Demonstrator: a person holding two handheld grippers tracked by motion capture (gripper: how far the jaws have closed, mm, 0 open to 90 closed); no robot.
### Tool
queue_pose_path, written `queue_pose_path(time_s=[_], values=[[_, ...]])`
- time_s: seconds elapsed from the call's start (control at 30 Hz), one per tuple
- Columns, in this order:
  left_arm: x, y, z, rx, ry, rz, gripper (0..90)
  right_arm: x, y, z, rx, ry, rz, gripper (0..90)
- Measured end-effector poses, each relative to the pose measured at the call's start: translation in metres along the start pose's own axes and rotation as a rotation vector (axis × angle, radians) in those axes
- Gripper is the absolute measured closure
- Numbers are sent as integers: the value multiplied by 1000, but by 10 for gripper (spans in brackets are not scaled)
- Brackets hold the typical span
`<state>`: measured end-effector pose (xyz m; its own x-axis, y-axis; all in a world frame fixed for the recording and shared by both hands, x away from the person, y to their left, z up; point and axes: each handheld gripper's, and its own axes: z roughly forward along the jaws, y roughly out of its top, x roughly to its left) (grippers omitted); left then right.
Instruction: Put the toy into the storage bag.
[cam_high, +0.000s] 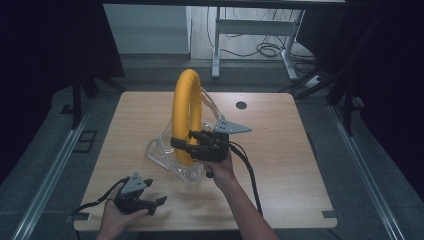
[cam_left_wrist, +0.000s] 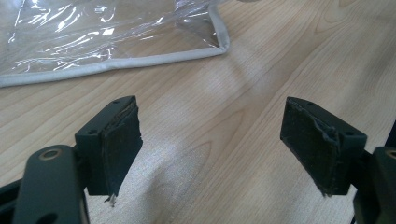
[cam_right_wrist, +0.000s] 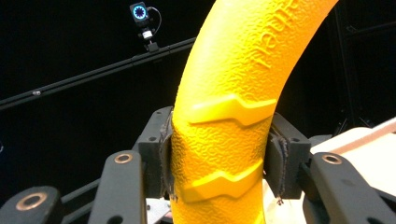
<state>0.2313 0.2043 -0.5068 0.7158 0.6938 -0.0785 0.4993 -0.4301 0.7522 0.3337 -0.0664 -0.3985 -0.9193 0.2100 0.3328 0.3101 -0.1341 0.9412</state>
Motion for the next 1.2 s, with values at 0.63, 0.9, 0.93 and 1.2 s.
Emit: queue_pose_path(time_s=[0.63, 0.9, 0.93, 1.2], values=[[0, 0, 0, 3, 2, 3, 200, -12, -25, 9, 136, -85, 18, 480], [0, 0, 0, 3, 1, 2, 200, -9, -23, 8, 135, -124, -19, 456], [0, 0, 0, 3, 0, 1, 200, -9, -23, 8, 136, -125, -18, 455], [-1, 0, -1, 4, 0, 2, 200, -8, -23, 1, 109, -165, -33, 371]])
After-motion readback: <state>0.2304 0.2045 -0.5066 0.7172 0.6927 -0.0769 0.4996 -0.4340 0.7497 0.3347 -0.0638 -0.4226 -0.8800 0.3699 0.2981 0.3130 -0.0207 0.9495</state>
